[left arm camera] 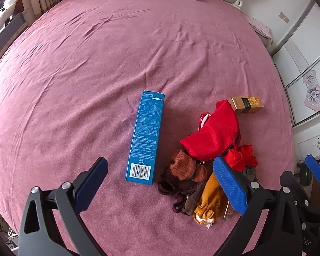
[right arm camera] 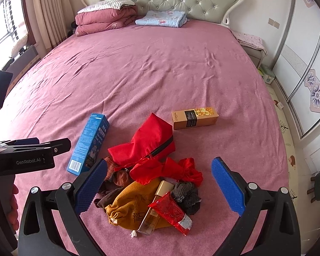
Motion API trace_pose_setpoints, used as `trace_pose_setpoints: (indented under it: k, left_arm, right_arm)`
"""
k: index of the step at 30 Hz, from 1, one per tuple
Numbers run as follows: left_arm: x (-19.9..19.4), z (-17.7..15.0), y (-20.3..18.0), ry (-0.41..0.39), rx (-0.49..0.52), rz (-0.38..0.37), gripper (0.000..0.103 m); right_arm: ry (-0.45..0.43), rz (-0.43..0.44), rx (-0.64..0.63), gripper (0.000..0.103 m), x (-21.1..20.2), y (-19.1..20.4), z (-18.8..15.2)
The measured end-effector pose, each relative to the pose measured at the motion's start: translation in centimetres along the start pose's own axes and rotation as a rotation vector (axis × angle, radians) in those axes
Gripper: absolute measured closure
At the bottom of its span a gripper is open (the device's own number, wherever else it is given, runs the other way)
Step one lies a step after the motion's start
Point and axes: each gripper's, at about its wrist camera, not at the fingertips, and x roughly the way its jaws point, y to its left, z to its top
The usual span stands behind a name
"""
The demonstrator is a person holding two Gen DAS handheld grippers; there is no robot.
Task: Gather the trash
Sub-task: 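Move the left tool toward the blue nasal spray box, then close the left tool on the blue nasal spray box and lift it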
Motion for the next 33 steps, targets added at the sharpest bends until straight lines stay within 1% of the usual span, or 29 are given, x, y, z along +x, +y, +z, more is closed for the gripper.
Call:
trace_pose_setpoints:
  k: [4, 8, 11, 15, 19, 20, 22, 23, 24, 26, 30, 33]
  left_arm:
    - [2.7, 1.0, 0.5, 0.043, -0.029, -0.013, 0.004]
    - [5.6, 1.9, 1.0, 0.084, -0.043, -0.008, 0.004]
    - [8.0, 2.4, 1.2, 0.112, -0.021, 0.026, 0.004]
    - [10.8, 2.9, 1.6, 0.166, -0.012, 0.035, 0.006]
    - [12.6, 3.2, 1.8, 0.198, -0.009, 0.039, 0.017]
    - [13.0, 3.3, 1.8, 0.208, -0.008, 0.036, 0.023]
    - [14.1, 3.2, 1.8, 0.249, -0.008, 0.016, 0.048]
    - [14.6, 3.1, 1.8, 0.271, -0.004, 0.027, 0.054]
    - [15.0, 3.0, 1.9, 0.281, -0.002, 0.028, 0.054]
    - [15.2, 3.0, 1.9, 0.275, -0.002, 0.025, 0.055]
    - [14.6, 2.9, 1.6, 0.26, 0.002, 0.019, 0.056]
    - [13.9, 2.8, 1.6, 0.228, -0.011, -0.001, 0.056]
  right_arm:
    - [0.017, -0.002, 0.004, 0.009, 1.8, -0.4, 0.6]
    - [0.041, -0.004, 0.014, 0.009, 3.5, -0.9, 1.0]
    - [0.054, -0.004, 0.018, 0.009, 4.5, -1.3, 1.1]
    - [0.069, -0.002, 0.024, 0.009, 5.8, -1.9, 1.3]
    - [0.091, 0.007, 0.027, 0.009, 7.0, -1.9, 1.2]
    - [0.095, 0.01, 0.025, 0.009, 7.4, -1.9, 1.2]
    - [0.108, 0.015, 0.015, 0.009, 8.2, -1.7, 1.2]
    - [0.114, 0.021, 0.009, 0.009, 8.5, -1.6, 1.3]
    - [0.117, 0.026, 0.004, 0.009, 8.9, -1.5, 1.3]
    - [0.122, 0.042, -0.001, 0.009, 9.4, -1.2, 1.5]
    - [0.163, 0.064, 0.001, 0.009, 11.4, -0.8, 1.8]
    - [0.201, 0.088, 0.022, 0.009, 13.3, -1.2, 2.1]
